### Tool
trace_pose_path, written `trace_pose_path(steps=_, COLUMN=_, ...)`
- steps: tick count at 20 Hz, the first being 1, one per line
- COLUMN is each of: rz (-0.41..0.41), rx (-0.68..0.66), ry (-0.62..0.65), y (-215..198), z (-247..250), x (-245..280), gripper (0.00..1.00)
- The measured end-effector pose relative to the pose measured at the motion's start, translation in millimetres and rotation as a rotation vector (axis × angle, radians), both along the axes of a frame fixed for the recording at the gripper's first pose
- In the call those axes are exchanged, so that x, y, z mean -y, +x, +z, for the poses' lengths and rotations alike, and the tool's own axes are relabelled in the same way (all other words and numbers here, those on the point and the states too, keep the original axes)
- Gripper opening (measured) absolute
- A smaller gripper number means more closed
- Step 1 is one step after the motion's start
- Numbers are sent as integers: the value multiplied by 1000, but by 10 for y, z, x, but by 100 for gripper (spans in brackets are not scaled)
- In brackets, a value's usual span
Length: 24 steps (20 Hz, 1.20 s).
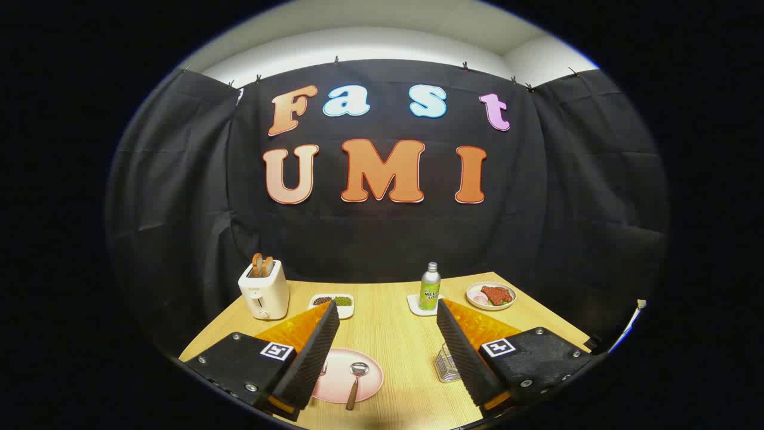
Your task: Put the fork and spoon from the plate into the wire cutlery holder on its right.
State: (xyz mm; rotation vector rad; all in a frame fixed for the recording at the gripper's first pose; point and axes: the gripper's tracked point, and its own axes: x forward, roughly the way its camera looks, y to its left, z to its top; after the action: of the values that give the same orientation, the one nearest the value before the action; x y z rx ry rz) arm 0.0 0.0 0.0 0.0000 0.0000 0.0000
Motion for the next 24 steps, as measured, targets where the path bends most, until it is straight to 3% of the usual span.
trace_pose_path(steps=15, rz=-1, rx=-20, ry=-15, y=43, z=-98, x=-166, gripper=98)
trace_pose_path(steps=24, rz=39, rx=-52, ry=-16, y=137, z=-387, x=-348, gripper=98)
